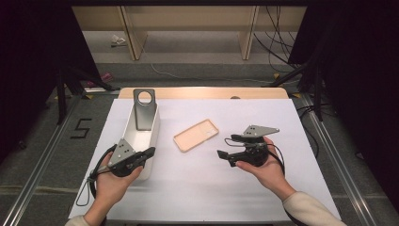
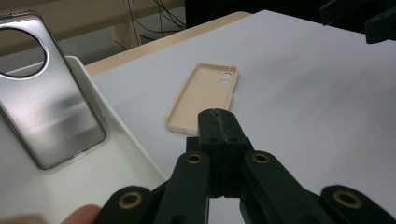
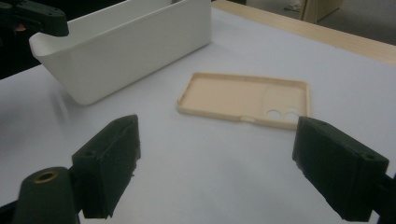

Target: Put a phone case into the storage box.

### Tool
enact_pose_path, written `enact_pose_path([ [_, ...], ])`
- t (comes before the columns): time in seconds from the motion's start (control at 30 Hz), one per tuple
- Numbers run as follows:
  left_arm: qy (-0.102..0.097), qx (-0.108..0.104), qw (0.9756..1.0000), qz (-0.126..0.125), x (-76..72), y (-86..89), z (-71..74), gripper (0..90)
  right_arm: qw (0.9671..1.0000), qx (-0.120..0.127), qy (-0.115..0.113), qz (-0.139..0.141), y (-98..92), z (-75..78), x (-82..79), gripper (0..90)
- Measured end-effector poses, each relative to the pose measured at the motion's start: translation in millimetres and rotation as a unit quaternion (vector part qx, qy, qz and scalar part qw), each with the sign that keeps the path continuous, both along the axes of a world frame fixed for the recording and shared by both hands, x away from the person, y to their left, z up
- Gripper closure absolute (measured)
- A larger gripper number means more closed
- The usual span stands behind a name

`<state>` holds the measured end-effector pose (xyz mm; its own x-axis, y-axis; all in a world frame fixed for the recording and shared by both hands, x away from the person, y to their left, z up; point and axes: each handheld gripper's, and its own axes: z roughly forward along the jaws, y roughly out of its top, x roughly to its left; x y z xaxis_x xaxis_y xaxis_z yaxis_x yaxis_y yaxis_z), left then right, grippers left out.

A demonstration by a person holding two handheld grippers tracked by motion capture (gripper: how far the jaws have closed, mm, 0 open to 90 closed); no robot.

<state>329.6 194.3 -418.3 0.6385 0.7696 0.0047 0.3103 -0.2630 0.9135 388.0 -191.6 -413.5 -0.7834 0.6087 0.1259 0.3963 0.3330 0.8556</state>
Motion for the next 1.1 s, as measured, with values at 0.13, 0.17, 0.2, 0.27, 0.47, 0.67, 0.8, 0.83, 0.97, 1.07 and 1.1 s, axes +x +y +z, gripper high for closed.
enact_pose_path([
  [0.13,0.003,0.003,1.0000,-0.001,0.5,-1.3,-1.0,89.8,0.9999,-0.005,-0.004,0.009,7.5,1.7,1.6,26.8],
  [0.17,0.003,0.004,1.0000,-0.002,0.8,-1.9,-1.5,89.8,0.9999,-0.008,-0.005,0.014,11.9,1.8,2.8,34.3],
  [0.2,0.003,0.004,1.0000,-0.002,1.0,-2.0,-2.0,89.8,0.9998,-0.011,-0.006,0.015,14.5,1.8,3.7,39.6],
  [0.27,0.006,0.004,1.0000,-0.001,1.5,-2.1,-2.7,89.8,0.9997,-0.014,-0.008,0.019,20.8,2.0,7.0,48.5],
  [0.47,0.007,0.005,1.0000,-0.001,2.3,-2.0,-3.7,89.8,0.9978,-0.050,0.016,0.041,48.7,1.7,21.6,85.1],
  [0.67,0.008,0.004,1.0000,-0.002,2.9,-2.5,-4.5,89.8,0.9953,-0.077,0.042,0.042,72.3,-1.8,32.8,90.0],
  [0.8,0.007,0.005,1.0000,-0.002,2.9,-2.5,-4.3,89.8,0.9934,-0.095,0.051,0.038,86.6,-7.8,44.4,90.0],
  [0.83,0.007,0.005,1.0000,-0.002,3.0,-2.7,-4.5,89.8,0.9925,-0.101,0.058,0.036,91.6,-11.0,49.8,90.0],
  [0.97,0.008,0.006,0.9999,-0.003,3.6,-2.8,-4.9,89.8,0.9909,-0.112,0.068,0.032,99.3,-17.4,59.0,90.0],
  [1.07,0.008,0.006,0.9999,-0.003,3.7,-2.9,-5.0,89.8,0.9902,-0.117,0.070,0.030,102.9,-20.1,62.1,90.0],
  [1.1,0.008,0.006,0.9999,-0.003,3.7,-3.0,-5.0,89.8,0.9898,-0.120,0.071,0.029,105.0,-21.7,63.6,90.0],
])
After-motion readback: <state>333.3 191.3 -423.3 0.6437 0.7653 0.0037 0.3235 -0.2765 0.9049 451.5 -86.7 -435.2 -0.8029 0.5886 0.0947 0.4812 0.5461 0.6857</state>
